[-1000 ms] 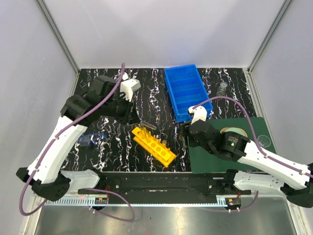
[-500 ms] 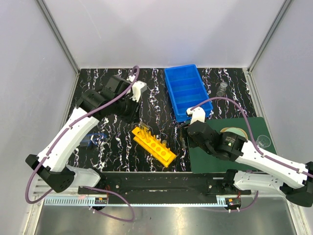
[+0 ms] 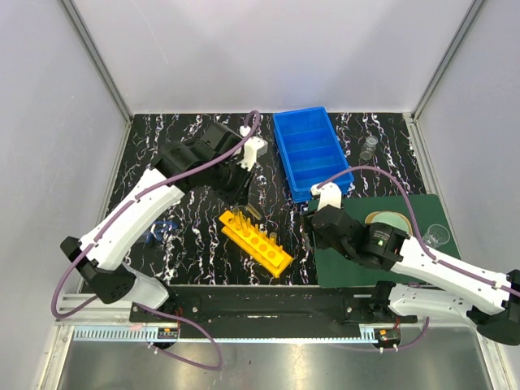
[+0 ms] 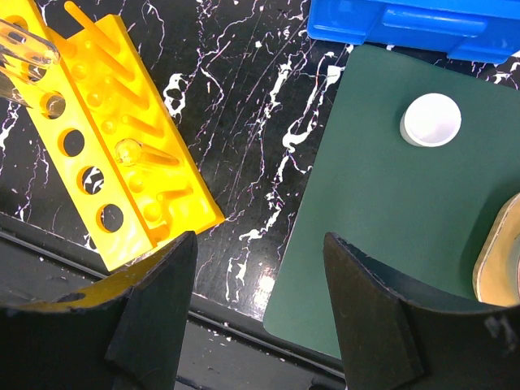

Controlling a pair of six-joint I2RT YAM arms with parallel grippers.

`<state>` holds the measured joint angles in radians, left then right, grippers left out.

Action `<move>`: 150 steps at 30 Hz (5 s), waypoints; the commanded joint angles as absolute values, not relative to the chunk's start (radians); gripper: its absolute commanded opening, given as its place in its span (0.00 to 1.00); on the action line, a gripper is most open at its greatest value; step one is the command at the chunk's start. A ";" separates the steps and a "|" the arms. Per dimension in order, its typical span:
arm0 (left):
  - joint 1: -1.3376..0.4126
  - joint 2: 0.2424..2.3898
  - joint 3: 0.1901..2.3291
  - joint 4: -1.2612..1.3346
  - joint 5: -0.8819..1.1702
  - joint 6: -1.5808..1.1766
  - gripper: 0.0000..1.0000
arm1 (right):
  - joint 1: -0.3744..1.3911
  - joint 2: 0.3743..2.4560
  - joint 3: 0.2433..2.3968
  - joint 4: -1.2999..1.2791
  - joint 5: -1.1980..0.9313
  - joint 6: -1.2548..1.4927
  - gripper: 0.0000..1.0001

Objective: Organize the chemistry lab equipment

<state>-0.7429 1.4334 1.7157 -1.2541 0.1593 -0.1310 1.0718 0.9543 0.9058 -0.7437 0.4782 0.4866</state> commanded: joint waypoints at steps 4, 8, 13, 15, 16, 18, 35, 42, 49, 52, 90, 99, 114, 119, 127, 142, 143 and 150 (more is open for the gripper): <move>-0.798 1.499 1.813 -1.304 0.083 -0.126 0.00 | 1.077 0.914 0.882 -0.701 0.502 0.495 0.70; -0.831 1.500 1.812 -1.325 0.041 -0.138 0.00 | 1.077 0.900 0.877 -0.703 0.502 0.492 0.70; -0.851 1.508 1.802 -1.348 0.009 -0.163 0.00 | 1.077 0.900 0.882 -0.703 0.500 0.486 0.70; -0.856 1.502 1.793 -1.350 0.006 -0.170 0.00 | 1.077 0.899 0.881 -0.701 0.500 0.485 0.70; -0.857 1.500 1.783 -1.348 0.002 -0.173 0.00 | 1.077 0.893 0.877 -0.701 0.500 0.483 0.70; -0.864 1.491 1.764 -1.348 0.003 -0.183 0.00 | 1.077 0.890 0.874 -0.701 0.499 0.483 0.70; -0.933 1.473 1.686 -1.336 0.002 -0.212 0.00 | 1.077 0.848 0.848 -0.695 0.483 0.500 0.70; -0.933 1.483 1.667 -1.331 0.003 -0.206 0.00 | 1.077 0.845 0.853 -0.695 0.479 0.503 0.70; -0.933 1.500 1.666 -1.316 0.005 -0.193 0.00 | 1.077 0.844 0.850 -0.698 0.480 0.506 0.70; -0.933 1.503 1.661 -1.307 0.008 -0.190 0.00 | 1.077 0.842 0.848 -0.700 0.482 0.508 0.70; -0.933 1.588 1.598 -1.259 0.048 -0.158 0.00 | 1.077 0.838 0.836 -0.703 0.486 0.506 0.70; -0.933 1.612 1.574 -1.229 0.069 -0.147 0.00 | 1.077 0.830 0.828 -0.703 0.488 0.512 0.70; -0.933 1.614 1.516 -1.172 0.081 -0.152 0.00 | 1.077 0.833 0.828 -0.703 0.488 0.514 0.70; -0.933 1.612 1.494 -1.151 0.087 -0.155 0.01 | 1.077 0.833 0.827 -0.703 0.485 0.514 0.70; -0.933 1.608 1.483 -1.129 0.078 -0.152 0.06 | 1.077 0.834 0.825 -0.704 0.486 0.514 0.70; -0.933 1.572 1.431 -1.104 0.068 -0.155 0.40 | 1.077 0.841 0.827 -0.704 0.485 0.514 0.70; -0.933 1.569 1.430 -1.106 0.066 -0.153 0.42 | 1.077 0.838 0.825 -0.706 0.483 0.514 0.70; -0.933 1.552 1.442 -1.104 0.060 -0.150 0.60 | 1.077 0.847 0.831 -0.706 0.483 0.509 0.70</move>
<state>-0.9295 1.6073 1.4296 -1.1225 0.0597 -0.1551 1.0718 0.8433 0.8242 -0.7273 0.4767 0.4992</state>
